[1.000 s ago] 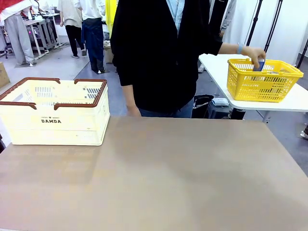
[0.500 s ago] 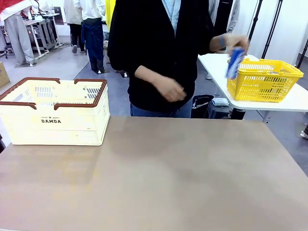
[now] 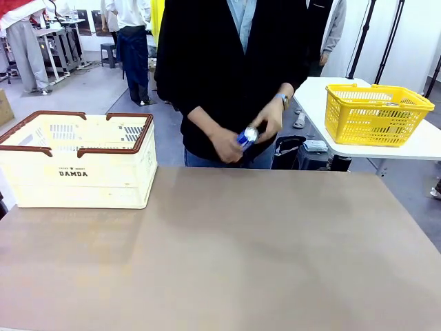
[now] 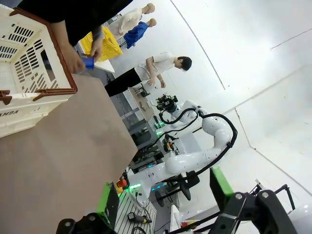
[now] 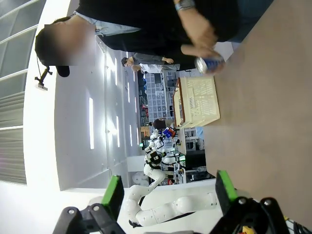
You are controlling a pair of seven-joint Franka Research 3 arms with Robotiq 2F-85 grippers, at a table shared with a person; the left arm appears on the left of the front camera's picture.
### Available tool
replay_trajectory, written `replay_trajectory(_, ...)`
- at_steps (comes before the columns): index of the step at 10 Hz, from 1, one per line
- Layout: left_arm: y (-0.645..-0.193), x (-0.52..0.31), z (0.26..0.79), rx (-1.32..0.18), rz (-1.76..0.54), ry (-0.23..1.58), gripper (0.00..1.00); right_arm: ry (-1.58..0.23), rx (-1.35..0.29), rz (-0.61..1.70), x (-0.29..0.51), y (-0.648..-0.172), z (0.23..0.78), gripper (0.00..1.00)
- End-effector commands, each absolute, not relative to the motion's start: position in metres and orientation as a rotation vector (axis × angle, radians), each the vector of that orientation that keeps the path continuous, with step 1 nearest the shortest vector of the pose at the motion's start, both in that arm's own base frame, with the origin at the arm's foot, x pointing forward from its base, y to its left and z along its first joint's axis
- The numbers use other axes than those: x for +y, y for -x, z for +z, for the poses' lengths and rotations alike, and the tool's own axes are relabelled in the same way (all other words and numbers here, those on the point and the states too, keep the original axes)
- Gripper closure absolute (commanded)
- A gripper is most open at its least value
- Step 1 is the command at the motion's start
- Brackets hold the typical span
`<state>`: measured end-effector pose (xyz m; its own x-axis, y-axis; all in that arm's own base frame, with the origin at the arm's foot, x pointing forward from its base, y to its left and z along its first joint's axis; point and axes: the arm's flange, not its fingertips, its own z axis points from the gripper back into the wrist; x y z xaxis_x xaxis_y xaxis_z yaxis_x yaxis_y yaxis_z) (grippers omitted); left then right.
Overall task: Place the drinks into the Shopping basket.
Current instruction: Pick up one drink and place it into the Shopping basket.
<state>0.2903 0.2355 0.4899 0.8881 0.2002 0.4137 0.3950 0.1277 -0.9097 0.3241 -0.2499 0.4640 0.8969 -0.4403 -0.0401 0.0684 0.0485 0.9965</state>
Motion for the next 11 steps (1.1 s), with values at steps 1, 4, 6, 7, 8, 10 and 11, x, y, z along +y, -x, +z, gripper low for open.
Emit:
replay_trajectory(1,-0.2857,0.2352,0.4893,-0.502,-0.176,1.453,0.0,-1.476,-0.307,-0.383,-0.2483,-0.32,0.4667,0.0)
replay_trajectory(4,-0.2857,0.2352,0.4893,-0.502,-0.176,1.453,0.0,-1.476,-0.307,-0.383,-0.2483,-0.32,0.4667,0.0)
replay_trajectory(6,-0.2857,0.2352,0.4893,-0.502,-0.176,1.453,0.0,-1.476,-0.307,-0.383,-0.2483,-0.32,0.4667,0.0)
replay_trajectory(7,-0.2857,0.2352,0.4893,-0.502,-0.176,1.453,0.0,-1.476,-0.307,-0.383,-0.2483,-0.32,0.4667,0.0)
replay_trajectory(8,-0.2857,0.2352,0.4893,-0.502,-0.176,1.453,0.0,-1.476,-0.307,-0.383,-0.2483,-0.32,0.4667,0.0)
replay_trajectory(10,-0.2857,0.2352,0.4893,-0.502,-0.176,1.453,0.0,-1.476,-0.307,-0.383,-0.2483,-0.32,0.4667,0.0)
replay_trajectory(11,-0.2857,0.2352,0.4893,-0.502,-0.176,1.453,0.0,-1.476,-0.307,-0.383,-0.2483,-0.32,0.4667,0.0)
